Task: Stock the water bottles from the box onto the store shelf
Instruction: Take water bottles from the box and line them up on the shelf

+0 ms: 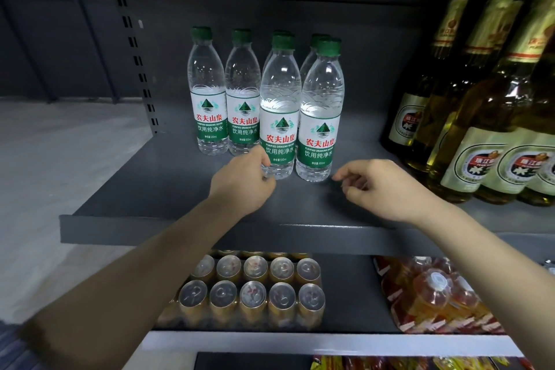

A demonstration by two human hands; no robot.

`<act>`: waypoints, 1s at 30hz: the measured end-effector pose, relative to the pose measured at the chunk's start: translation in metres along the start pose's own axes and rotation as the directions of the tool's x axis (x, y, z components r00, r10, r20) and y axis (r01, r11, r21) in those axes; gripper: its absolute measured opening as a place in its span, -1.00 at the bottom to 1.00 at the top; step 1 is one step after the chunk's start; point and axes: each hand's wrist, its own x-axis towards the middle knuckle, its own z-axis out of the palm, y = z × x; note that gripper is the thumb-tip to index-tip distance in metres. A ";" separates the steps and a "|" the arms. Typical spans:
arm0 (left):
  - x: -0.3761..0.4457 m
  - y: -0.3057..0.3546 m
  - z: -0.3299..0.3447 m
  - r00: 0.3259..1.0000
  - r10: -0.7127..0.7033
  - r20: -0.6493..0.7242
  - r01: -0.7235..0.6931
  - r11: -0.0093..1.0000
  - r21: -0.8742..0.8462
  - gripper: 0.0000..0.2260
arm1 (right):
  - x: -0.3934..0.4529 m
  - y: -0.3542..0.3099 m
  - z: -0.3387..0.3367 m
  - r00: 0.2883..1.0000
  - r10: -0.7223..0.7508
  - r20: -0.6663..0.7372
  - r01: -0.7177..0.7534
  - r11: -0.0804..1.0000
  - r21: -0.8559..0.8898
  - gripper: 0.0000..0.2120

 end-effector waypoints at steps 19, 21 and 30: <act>-0.100 0.026 -0.016 0.989 0.146 -0.019 -0.120 0.876 0.468 -0.77 | -0.065 -0.011 -0.009 0.992 -0.126 0.008 0.126 0.992 0.011 -0.78; -0.111 0.026 -0.018 0.990 0.141 -0.020 -0.117 0.881 0.459 -0.79 | -0.073 -0.016 -0.007 0.990 -0.138 0.007 0.138 0.990 0.011 -0.78; -0.175 0.027 -0.023 0.994 0.107 0.021 -0.106 0.897 0.429 -0.78 | -0.119 -0.037 0.003 0.986 -0.164 0.015 0.163 0.987 0.010 -0.77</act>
